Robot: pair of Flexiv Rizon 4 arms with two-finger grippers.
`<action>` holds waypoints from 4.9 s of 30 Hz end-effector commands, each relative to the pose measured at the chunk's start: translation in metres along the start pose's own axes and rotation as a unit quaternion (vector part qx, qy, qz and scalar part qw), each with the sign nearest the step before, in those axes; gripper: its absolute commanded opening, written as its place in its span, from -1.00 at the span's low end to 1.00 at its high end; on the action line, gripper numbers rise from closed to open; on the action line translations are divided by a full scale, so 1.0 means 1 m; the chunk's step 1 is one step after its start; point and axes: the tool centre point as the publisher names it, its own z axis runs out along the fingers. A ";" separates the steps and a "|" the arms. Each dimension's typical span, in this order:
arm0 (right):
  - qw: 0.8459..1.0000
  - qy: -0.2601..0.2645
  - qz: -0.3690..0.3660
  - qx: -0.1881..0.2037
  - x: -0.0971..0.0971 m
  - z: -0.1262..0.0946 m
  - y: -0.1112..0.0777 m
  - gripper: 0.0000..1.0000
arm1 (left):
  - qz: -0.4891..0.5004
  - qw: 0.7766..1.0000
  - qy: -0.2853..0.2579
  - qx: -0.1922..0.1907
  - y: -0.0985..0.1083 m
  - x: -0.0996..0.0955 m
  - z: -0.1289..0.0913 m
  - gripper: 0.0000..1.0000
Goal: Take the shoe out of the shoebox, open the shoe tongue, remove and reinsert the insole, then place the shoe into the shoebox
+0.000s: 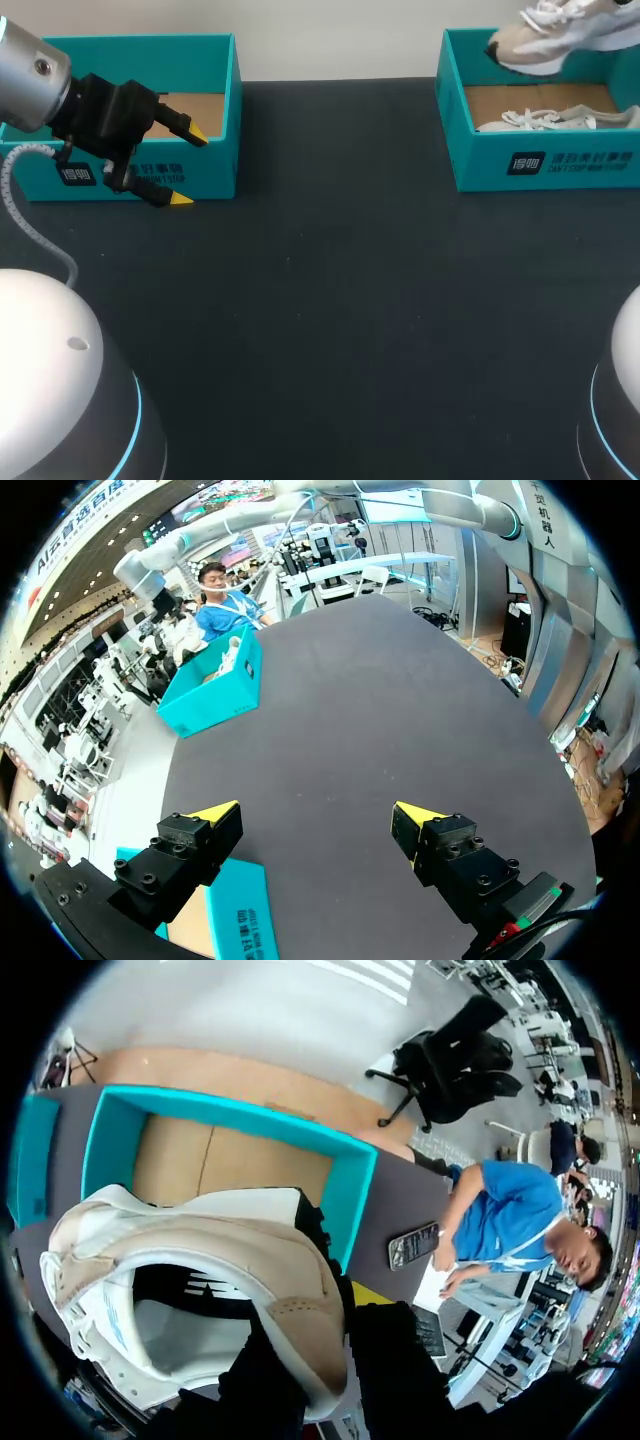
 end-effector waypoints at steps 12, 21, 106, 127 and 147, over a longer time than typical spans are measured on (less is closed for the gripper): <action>0.999 0.015 0.030 0.025 -0.005 -0.003 0.009 -1.00 | 0.000 1.000 0.000 -0.001 0.000 0.001 0.000 1.00; 0.995 0.008 0.099 0.022 -0.001 -0.002 0.003 -1.00 | 0.000 1.000 0.000 -0.001 0.000 0.001 0.000 1.00; 0.978 -0.015 0.204 0.039 0.034 0.157 0.032 -1.00 | 0.000 1.000 0.000 -0.001 0.000 0.001 0.000 1.00; 0.980 -0.022 0.196 0.036 0.031 0.188 0.039 -0.91 | 0.000 1.000 0.000 -0.001 0.000 0.001 0.000 1.00; 0.978 0.010 0.208 0.004 0.033 0.158 0.026 0.21 | 0.000 1.000 0.000 -0.001 0.000 0.001 0.000 1.00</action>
